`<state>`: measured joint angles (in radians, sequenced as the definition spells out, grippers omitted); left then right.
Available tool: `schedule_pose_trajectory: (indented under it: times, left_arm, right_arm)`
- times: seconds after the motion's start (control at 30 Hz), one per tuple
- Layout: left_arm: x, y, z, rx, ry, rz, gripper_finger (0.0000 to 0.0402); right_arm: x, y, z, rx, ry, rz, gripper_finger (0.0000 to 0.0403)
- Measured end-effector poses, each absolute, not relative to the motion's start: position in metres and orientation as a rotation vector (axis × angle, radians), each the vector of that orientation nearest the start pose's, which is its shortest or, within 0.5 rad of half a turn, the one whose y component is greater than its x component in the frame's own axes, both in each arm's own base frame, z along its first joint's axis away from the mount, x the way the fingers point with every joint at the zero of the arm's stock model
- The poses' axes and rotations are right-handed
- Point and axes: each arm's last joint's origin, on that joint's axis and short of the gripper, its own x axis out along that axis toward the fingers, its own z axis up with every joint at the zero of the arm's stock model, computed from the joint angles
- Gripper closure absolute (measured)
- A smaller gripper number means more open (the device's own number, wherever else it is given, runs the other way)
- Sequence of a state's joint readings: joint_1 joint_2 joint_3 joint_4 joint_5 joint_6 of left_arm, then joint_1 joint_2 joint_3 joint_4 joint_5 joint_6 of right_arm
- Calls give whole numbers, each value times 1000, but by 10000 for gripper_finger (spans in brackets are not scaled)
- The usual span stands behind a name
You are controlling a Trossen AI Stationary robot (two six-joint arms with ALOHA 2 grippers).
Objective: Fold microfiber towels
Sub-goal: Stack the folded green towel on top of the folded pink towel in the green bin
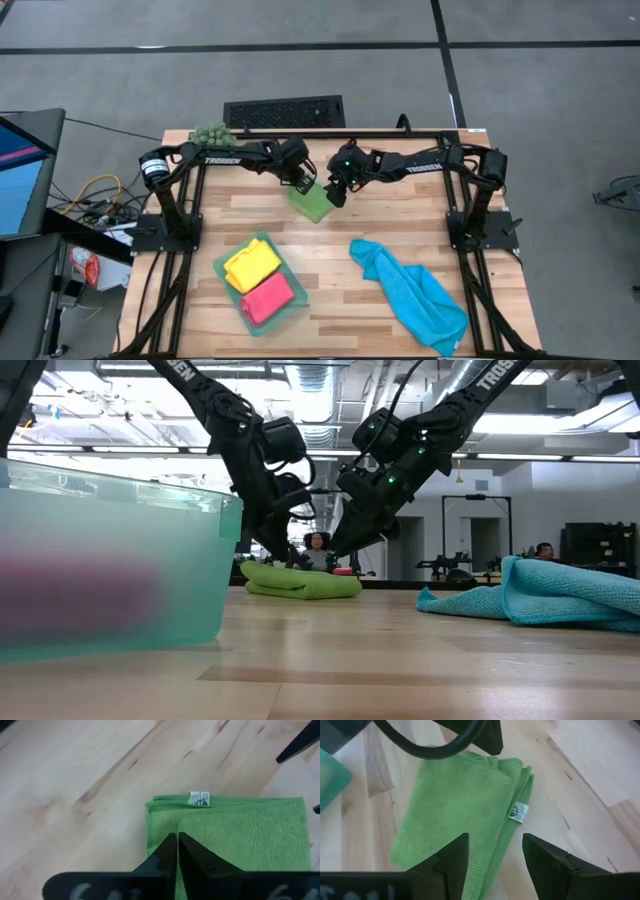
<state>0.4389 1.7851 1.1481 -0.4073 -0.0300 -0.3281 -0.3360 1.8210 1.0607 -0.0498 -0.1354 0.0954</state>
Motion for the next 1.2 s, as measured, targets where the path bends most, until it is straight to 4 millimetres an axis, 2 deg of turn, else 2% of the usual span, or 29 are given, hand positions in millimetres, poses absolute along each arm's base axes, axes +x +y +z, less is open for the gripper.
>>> schedule_pose_trajectory:
  times: [0.13, 0.33, 0.43, 0.5, 0.6, 0.7, 0.8, 0.93, 1.03, 1.2]
  left_arm:
    - [321, 153, 192, -527, 973, 576, 393]
    - [310, 146, 251, -489, 922, 535, 395]
    - [304, 135, 268, -493, 872, 498, 395]
    - [301, 126, 272, -502, 873, 490, 395]
    - [302, 115, 270, -510, 906, 490, 395]
    - [308, 102, 268, -495, 916, 487, 395]
    - [315, 91, 260, -446, 951, 495, 395]
    - [321, 87, 250, -380, 960, 543, 395]
    - [320, 87, 231, -389, 937, 548, 395]
    - [315, 96, 201, -437, 813, 588, 395]
  right_arm:
    - [352, -118, 164, 268, 777, -170, 193]
    - [353, -120, 167, 181, 749, -140, 175]
    - [355, -124, 170, 158, 705, -148, 156]
    - [355, -127, 172, 155, 683, -157, 147]
    - [359, -130, 164, 164, 697, -166, 143]
    - [362, -129, 145, 237, 774, -171, 143]
    - [367, -126, 137, 339, 813, -162, 143]
    - [366, -128, 154, 370, 749, -147, 143]
    - [362, -132, 171, 344, 713, -185, 143]
    - [352, -136, 175, 361, 765, -217, 143]
